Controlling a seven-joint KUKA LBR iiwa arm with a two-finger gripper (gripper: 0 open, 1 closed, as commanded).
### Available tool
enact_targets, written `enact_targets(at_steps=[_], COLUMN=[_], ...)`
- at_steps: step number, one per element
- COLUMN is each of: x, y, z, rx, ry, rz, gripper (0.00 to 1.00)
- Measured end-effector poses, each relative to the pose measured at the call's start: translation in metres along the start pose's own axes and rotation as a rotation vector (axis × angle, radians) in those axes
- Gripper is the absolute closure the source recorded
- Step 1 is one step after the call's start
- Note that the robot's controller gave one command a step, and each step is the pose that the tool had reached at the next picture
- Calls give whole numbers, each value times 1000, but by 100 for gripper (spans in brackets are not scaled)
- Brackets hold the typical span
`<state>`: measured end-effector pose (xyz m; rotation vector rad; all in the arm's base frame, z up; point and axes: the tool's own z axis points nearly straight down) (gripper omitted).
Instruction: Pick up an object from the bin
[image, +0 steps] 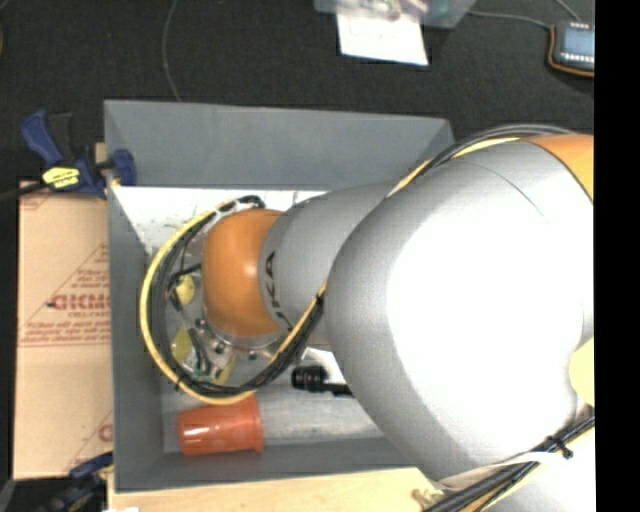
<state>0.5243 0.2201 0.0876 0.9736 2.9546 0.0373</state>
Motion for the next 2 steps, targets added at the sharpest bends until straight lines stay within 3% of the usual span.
enact_targets(at_steps=[2], x=[-3], y=[2], z=[-64], rx=[0], ry=[-1], rz=[-6], gripper=[100])
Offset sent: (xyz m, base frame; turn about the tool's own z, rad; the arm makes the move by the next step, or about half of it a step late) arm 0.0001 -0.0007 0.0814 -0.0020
